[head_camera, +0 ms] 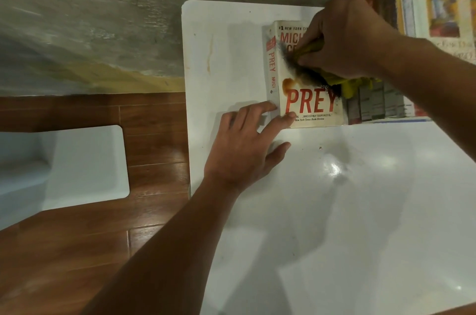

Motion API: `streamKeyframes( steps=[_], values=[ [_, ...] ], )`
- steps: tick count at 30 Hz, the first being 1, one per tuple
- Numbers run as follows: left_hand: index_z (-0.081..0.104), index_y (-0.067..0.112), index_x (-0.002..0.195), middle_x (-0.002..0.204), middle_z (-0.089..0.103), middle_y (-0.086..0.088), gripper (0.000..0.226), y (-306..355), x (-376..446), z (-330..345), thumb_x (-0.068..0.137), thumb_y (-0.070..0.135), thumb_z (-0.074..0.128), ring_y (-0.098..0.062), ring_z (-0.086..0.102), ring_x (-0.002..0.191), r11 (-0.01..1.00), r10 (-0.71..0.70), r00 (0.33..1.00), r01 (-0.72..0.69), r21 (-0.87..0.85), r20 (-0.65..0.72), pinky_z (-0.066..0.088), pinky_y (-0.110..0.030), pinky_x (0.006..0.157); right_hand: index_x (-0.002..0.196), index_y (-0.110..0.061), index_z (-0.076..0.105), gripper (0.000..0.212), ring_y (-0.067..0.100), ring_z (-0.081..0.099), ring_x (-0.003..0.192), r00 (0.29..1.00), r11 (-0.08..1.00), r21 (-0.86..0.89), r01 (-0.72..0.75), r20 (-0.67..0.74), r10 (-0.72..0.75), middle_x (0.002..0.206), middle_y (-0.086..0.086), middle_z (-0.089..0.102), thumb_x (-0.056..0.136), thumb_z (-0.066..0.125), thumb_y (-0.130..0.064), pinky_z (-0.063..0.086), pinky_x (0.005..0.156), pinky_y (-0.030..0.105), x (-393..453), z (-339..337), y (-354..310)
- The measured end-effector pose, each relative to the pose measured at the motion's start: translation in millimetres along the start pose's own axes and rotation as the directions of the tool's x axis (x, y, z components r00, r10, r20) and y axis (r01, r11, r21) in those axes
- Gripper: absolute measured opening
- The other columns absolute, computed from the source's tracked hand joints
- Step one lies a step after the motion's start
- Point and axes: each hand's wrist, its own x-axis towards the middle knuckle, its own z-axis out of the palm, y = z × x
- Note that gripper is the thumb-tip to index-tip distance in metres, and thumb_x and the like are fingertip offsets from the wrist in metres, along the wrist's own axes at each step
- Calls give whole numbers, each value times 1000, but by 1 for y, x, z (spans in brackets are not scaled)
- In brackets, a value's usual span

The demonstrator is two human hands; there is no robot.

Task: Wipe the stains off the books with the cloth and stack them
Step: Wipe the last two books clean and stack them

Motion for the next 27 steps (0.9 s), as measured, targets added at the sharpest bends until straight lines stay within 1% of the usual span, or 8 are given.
streamKeyframes(
  steps=[3, 6, 8, 11, 15, 19, 23, 27],
  values=[
    [62, 23, 133, 136, 59, -10, 50, -1, 0, -1, 90, 47, 68, -28, 57, 120, 1000, 8, 1000, -8, 2, 0, 46, -43, 97, 127, -18, 66, 44, 11, 50, 61, 999, 1000, -1, 12, 44, -12, 116, 7, 69, 90, 67, -42, 42, 55, 20, -2, -3, 0],
    [63, 22, 133, 136, 60, -10, 49, 0, 0, 0, 91, 48, 67, -28, 58, 119, 1000, 8, 1000, -8, 2, -15, 46, -42, 97, 125, -20, 67, 39, 16, 54, 78, 998, 1000, 1, -22, -56, 22, 119, 6, 68, 94, 63, -42, 46, 77, 25, -7, 1, 0],
    [63, 22, 134, 135, 60, -10, 50, 0, 0, 1, 92, 48, 66, -28, 58, 119, 1000, 12, 1000, -11, 4, -16, 46, -41, 96, 126, -24, 67, 38, 14, 53, 79, 1000, 999, 33, -15, -16, 16, 118, 3, 67, 93, 63, -43, 45, 83, 26, -14, 5, -3],
    [63, 22, 134, 135, 60, -10, 49, 0, 1, 0, 93, 48, 65, -27, 57, 120, 1000, 17, 1000, -17, 8, -17, 44, -39, 96, 126, -24, 67, 43, 11, 55, 68, 997, 997, 72, -34, 69, 29, 113, 2, 68, 89, 67, -45, 50, 73, 25, -18, 4, -3],
    [63, 22, 134, 136, 59, -10, 48, 0, 0, 2, 94, 49, 63, -26, 57, 120, 1000, 16, 1000, -15, 14, -19, 43, -38, 97, 128, -21, 66, 44, 14, 53, 77, 998, 998, 46, -39, -37, 40, 122, 5, 68, 92, 64, -45, 45, 76, 26, -14, 3, -3],
    [64, 22, 133, 135, 60, -11, 48, -1, -1, 1, 93, 48, 64, -27, 57, 119, 1000, 21, 1000, -20, 13, -23, 44, -39, 96, 127, -25, 67, 45, 12, 57, 68, 995, 998, 58, -2, 100, -4, 114, 2, 68, 87, 68, -47, 46, 62, 20, -18, 4, -4],
    [64, 22, 133, 134, 60, -10, 48, 0, 1, 0, 93, 47, 65, -27, 57, 119, 1000, 17, 1000, -16, 21, -24, 45, -40, 93, 124, -23, 69, 41, 15, 57, 74, 1000, 998, 68, -9, 9, 9, 116, 3, 69, 89, 67, -45, 45, 73, 24, -19, 4, -5],
    [64, 23, 134, 134, 60, -10, 47, 1, 1, 0, 94, 47, 64, -26, 57, 119, 999, 24, 1000, -23, 22, -18, 44, -39, 93, 126, -22, 68, 52, 17, 64, 71, 990, 998, 56, -36, 139, 28, 109, 2, 69, 82, 71, -50, 54, 64, 24, -22, 4, -6]
  ],
)
